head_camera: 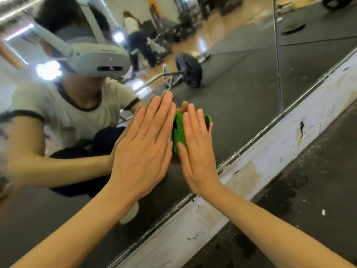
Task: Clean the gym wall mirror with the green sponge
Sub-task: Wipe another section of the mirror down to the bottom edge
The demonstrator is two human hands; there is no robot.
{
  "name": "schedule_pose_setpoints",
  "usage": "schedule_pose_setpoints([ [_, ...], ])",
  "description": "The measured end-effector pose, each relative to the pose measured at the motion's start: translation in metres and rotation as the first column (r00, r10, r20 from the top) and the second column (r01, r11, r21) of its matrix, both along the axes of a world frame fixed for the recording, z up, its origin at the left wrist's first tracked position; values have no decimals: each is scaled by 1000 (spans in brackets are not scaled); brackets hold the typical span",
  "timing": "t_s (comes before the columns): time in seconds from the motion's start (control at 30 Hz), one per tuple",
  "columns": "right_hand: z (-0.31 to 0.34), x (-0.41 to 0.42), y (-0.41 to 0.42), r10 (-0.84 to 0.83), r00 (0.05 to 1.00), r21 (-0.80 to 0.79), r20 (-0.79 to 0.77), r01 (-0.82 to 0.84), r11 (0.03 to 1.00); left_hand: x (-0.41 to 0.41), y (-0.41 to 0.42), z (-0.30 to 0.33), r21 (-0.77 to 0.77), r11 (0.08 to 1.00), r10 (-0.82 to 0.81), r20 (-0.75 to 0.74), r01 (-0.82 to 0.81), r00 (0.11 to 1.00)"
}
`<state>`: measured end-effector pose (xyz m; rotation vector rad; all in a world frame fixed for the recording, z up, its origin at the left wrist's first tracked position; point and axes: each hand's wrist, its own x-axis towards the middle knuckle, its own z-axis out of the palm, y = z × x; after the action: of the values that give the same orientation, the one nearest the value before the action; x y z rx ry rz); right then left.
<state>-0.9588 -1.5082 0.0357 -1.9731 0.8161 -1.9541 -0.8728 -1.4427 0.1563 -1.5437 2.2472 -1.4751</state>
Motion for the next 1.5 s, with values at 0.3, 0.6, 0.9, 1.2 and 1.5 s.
schedule_pose_setpoints([
  [0.3, 38, -5, -16, -75, 980, 165, 182, 45, 985, 3, -4, -9, -75, 996, -41, 7, 42, 999],
  [0.6, 43, -30, -31, -145, 958, 351, 249, 50, 935, -2, 5, -3, -40, 999, -20, 10, 20, 1000],
  [0.9, 44, -42, -67, -272, 881, 444, 386, 80, 892, -1, 3, -4, -13, 995, -99, -115, 98, 988],
  [1.2, -27, -21, -10, -98, 989, 74, 115, 90, 993, -58, -41, -51, 78, 971, -184, -351, 224, 918],
  [1.5, -32, -44, -68, -251, 876, 470, 412, 32, 882, -52, -52, -65, 44, 999, 2, -32, -1, 999],
])
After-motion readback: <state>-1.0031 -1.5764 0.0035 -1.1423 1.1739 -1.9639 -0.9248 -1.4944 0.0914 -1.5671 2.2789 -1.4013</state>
